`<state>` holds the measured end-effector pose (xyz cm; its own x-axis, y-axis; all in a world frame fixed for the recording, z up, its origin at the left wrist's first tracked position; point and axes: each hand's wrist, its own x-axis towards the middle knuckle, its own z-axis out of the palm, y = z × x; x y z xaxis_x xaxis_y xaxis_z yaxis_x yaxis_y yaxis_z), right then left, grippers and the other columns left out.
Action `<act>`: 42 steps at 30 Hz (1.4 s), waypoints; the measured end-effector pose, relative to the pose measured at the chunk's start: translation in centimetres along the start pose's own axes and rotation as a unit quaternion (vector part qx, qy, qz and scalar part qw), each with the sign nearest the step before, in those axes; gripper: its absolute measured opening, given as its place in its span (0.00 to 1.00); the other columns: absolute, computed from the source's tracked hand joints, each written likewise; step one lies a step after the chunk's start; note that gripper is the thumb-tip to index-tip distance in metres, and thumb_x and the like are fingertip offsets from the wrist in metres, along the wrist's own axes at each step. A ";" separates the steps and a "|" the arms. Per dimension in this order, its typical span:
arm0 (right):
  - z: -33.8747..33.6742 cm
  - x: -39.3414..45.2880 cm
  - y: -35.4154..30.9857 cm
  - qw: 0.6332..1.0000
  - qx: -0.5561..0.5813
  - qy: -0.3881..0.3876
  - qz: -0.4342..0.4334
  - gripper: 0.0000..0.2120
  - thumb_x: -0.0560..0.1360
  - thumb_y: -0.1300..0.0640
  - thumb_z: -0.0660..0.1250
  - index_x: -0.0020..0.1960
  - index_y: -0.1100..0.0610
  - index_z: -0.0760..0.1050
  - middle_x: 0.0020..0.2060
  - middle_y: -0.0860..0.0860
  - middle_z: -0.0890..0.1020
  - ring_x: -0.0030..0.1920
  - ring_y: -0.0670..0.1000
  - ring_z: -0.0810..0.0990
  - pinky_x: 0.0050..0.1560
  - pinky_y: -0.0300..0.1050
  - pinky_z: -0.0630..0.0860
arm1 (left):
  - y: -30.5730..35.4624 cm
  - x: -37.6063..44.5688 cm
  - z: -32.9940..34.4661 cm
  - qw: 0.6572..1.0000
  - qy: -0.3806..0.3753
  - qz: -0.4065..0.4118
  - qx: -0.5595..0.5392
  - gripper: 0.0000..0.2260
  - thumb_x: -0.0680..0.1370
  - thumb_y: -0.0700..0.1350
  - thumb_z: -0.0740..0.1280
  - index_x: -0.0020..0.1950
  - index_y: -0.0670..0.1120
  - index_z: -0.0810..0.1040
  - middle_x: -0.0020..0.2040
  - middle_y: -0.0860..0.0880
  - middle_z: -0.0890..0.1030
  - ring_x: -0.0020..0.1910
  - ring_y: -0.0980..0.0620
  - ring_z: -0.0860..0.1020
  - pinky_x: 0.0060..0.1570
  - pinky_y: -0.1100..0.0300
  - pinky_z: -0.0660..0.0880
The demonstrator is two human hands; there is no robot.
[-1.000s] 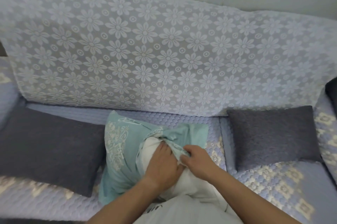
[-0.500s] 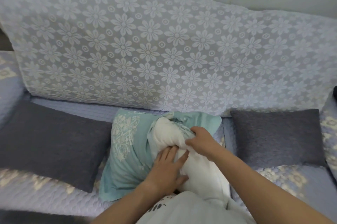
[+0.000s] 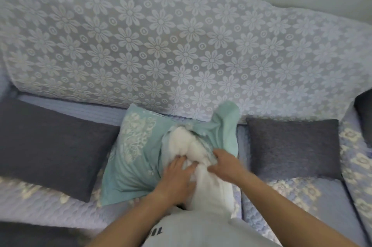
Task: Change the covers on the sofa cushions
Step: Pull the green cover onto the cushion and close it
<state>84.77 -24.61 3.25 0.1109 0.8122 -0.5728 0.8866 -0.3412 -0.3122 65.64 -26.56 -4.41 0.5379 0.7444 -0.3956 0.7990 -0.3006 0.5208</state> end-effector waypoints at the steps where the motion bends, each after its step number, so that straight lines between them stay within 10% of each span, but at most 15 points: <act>1: 1.2 -0.5 1.5 0.999 -0.029 -0.016 0.000 0.19 0.72 0.51 0.71 0.60 0.55 0.72 0.56 0.52 0.78 0.57 0.55 0.77 0.51 0.44 0.71 | 0.2 -1.3 0.9 0.999 -0.012 0.000 -0.037 0.29 0.79 0.58 0.63 0.80 0.57 0.60 0.80 0.44 0.56 0.79 0.43 0.55 0.78 0.52 0.54; 6: 4.2 -2.9 6.8 0.998 0.018 -0.020 0.051 0.32 0.77 0.48 0.69 0.75 0.55 0.62 0.68 0.53 0.74 0.67 0.55 0.73 0.60 0.43 0.68 | 0.7 -3.5 2.5 0.970 -0.140 -0.078 -0.182 0.11 0.81 0.56 0.65 0.54 0.50 0.77 0.55 0.47 0.81 0.55 0.49 0.78 0.49 0.61 0.70; 9: 3.9 -1.9 6.7 0.997 -0.006 -0.010 0.074 0.30 0.77 0.48 0.69 0.73 0.55 0.60 0.63 0.56 0.77 0.62 0.59 0.77 0.57 0.47 0.72 | 1.3 -3.1 2.2 0.965 -0.165 -0.062 -0.194 0.15 0.80 0.57 0.64 0.60 0.49 0.79 0.59 0.48 0.82 0.58 0.48 0.79 0.57 0.58 0.73; 13: 2.8 0.6 5.3 0.993 0.014 0.039 0.115 0.21 0.75 0.54 0.67 0.63 0.56 0.63 0.52 0.57 0.78 0.55 0.62 0.78 0.50 0.49 0.74 | 3.4 -2.7 2.1 0.956 -0.203 -0.043 -0.209 0.41 0.73 0.67 0.68 0.81 0.61 0.54 0.76 0.45 0.60 0.76 0.43 0.63 0.75 0.52 0.61; 16: 0.9 2.7 3.6 0.970 0.106 0.102 0.193 0.15 0.75 0.53 0.68 0.57 0.57 0.68 0.52 0.59 0.78 0.55 0.63 0.79 0.50 0.48 0.74 | 5.4 -2.6 1.7 0.983 -0.159 -0.024 -0.089 0.56 0.66 0.74 0.69 0.77 0.66 0.31 0.81 0.47 0.33 0.80 0.40 0.37 0.78 0.40 0.49; 24: -5.3 5.8 -0.9 0.864 0.426 0.117 0.240 0.02 0.77 0.62 0.66 0.48 0.60 0.74 0.44 0.56 0.77 0.41 0.54 0.76 0.45 0.47 0.74 | 5.2 -5.6 -3.5 0.992 0.064 0.013 -0.113 0.46 0.70 0.75 0.62 0.75 0.72 0.32 0.77 0.57 0.24 0.78 0.50 0.27 0.79 0.47 0.41; 27: -6.7 5.8 -3.9 0.824 0.524 0.059 0.208 0.08 0.75 0.66 0.71 0.53 0.65 0.78 0.47 0.58 0.79 0.44 0.54 0.77 0.50 0.50 0.77 | 4.0 -7.0 -3.8 0.971 0.068 -0.127 -0.192 0.53 0.67 0.71 0.70 0.76 0.69 0.31 0.79 0.51 0.32 0.81 0.44 0.42 0.78 0.49 0.51; 31: -6.3 2.9 -9.3 0.891 0.446 -0.016 0.086 0.09 0.69 0.63 0.74 0.47 0.65 0.79 0.38 0.58 0.79 0.38 0.53 0.79 0.42 0.45 0.78 | 2.6 -4.5 -5.2 0.898 0.136 -0.232 -0.349 0.41 0.67 0.59 0.78 0.71 0.57 0.57 0.63 0.53 0.71 0.61 0.45 0.76 0.62 0.52 0.74; 38: -4.6 -2.1 -9.6 0.977 0.168 0.074 -0.108 0.20 0.68 0.50 0.74 0.31 0.53 0.63 0.32 0.49 0.70 0.35 0.50 0.69 0.38 0.47 0.66 | 3.3 -2.6 -8.0 0.800 0.159 -0.265 -0.514 0.32 0.62 0.67 0.73 0.61 0.53 0.75 0.54 0.48 0.83 0.50 0.48 0.82 0.51 0.44 0.82; 42: -4.7 -3.2 -8.3 0.959 0.205 0.124 -0.149 0.11 0.67 0.53 0.76 0.47 0.54 0.78 0.45 0.52 0.79 0.46 0.52 0.77 0.48 0.49 0.73 | 7.3 -4.3 -8.2 0.710 0.125 -0.257 -0.644 0.17 0.74 0.55 0.74 0.60 0.55 0.75 0.53 0.45 0.83 0.48 0.44 0.84 0.34 0.48 0.82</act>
<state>79.13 -22.18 11.26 0.0285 0.9728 -0.2300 0.6495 -0.1929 -0.7355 66.94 -27.09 7.33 0.0704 0.6895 -0.7208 -0.1224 0.7231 0.6798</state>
